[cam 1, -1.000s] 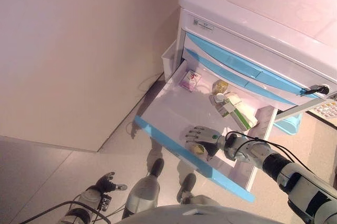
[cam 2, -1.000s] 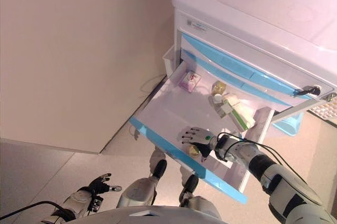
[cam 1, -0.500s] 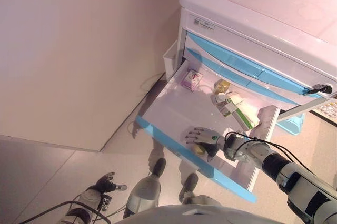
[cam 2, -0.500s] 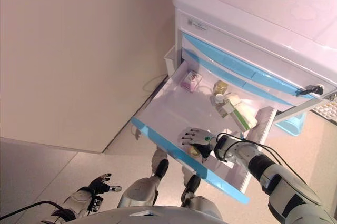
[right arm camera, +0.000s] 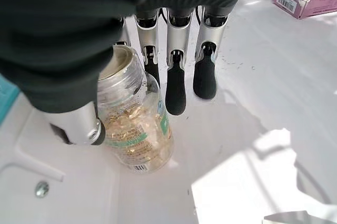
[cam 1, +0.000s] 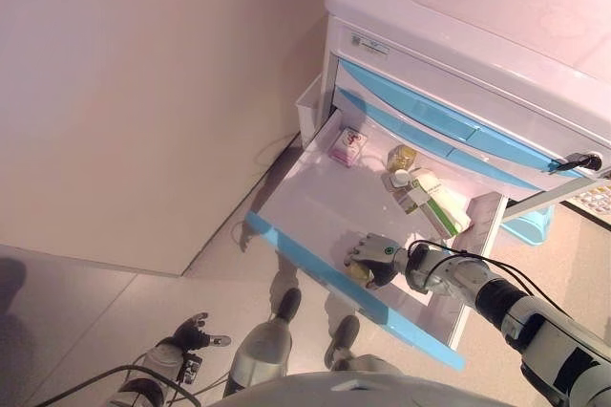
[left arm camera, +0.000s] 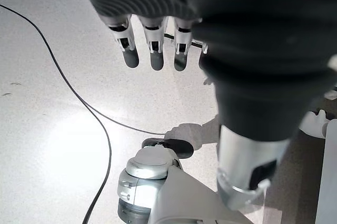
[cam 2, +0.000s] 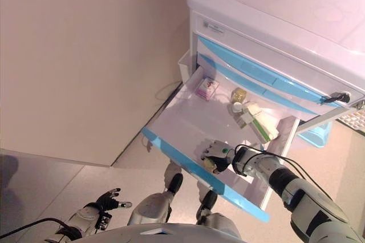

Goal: Open the drawer and pick up the medicine

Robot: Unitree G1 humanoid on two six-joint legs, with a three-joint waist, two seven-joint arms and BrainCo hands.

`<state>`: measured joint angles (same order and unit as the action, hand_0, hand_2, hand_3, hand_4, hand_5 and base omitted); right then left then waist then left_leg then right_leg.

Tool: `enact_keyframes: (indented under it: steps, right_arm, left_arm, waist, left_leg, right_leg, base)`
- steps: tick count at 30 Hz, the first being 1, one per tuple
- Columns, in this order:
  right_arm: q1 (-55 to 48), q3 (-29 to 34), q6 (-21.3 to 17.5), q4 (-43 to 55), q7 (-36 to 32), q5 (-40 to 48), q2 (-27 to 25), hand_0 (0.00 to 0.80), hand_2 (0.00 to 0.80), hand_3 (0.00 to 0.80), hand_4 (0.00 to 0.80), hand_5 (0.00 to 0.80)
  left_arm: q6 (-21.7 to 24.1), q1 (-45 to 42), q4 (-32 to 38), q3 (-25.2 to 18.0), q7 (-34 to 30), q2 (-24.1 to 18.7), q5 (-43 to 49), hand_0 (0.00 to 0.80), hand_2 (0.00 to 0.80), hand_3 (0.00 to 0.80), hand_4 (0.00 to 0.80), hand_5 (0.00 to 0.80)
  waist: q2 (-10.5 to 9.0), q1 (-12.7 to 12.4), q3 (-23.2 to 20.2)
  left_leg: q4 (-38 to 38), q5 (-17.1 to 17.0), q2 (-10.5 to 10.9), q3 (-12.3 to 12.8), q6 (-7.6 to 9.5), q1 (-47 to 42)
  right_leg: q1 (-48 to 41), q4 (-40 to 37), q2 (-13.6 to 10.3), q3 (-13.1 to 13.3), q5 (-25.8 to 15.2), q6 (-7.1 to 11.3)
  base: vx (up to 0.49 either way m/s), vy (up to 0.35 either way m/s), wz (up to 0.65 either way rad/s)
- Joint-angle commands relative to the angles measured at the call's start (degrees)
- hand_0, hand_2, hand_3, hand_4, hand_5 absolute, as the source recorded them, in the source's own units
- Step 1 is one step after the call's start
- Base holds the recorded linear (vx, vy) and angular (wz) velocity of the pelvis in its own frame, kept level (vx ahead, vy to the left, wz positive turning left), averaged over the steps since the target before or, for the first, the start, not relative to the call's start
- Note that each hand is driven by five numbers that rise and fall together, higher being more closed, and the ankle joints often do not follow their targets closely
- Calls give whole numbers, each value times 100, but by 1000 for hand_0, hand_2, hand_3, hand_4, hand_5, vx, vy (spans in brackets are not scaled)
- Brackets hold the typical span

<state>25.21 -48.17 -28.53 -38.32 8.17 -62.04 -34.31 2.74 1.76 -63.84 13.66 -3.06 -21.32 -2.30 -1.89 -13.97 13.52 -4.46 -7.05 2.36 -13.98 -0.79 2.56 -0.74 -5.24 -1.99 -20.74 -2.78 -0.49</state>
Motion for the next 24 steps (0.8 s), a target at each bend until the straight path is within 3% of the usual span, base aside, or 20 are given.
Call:
enact_keyframes:
  steps: [1, 18, 24]
  right_arm:
    - [-18, -252, -54, 198, 17, 100, -1, 800, 800, 800, 800, 800]
    - [-25, -87, 179, 396, 185, 113, -184, 800, 800, 800, 800, 800]
    - [180, 284, 398, 1187, 169, 352, -763, 800, 800, 800, 800, 800]
  left_arm:
    - [79, 120, -322, 52, 16, -45, 79, 0, 0, 0, 0, 0]
    - [100, 17, -307, 29, 2, -48, 141, 0, 0, 0, 0, 0]
    - [47, -94, -233, -41, 9, -87, 106, 0, 0, 0, 0, 0]
  waist:
    - [-81, -7, -147]
    - [-94, 20, -174]
    - [-208, 151, -255]
  left_leg:
    - [-43, 374, 158, 103, -16, 69]
    - [-49, 379, 153, 128, -12, 24]
    - [-50, 444, 122, 251, 1, -88]
  right_leg:
    - [-167, 414, -129, 75, 504, 342]
    - [-202, 388, -117, 97, 475, 345]
    - [-261, 363, -87, 233, 444, 356]
  base:
    - [0, 0, 0]
    - [0, 0, 0]
    - [15, 9, -7]
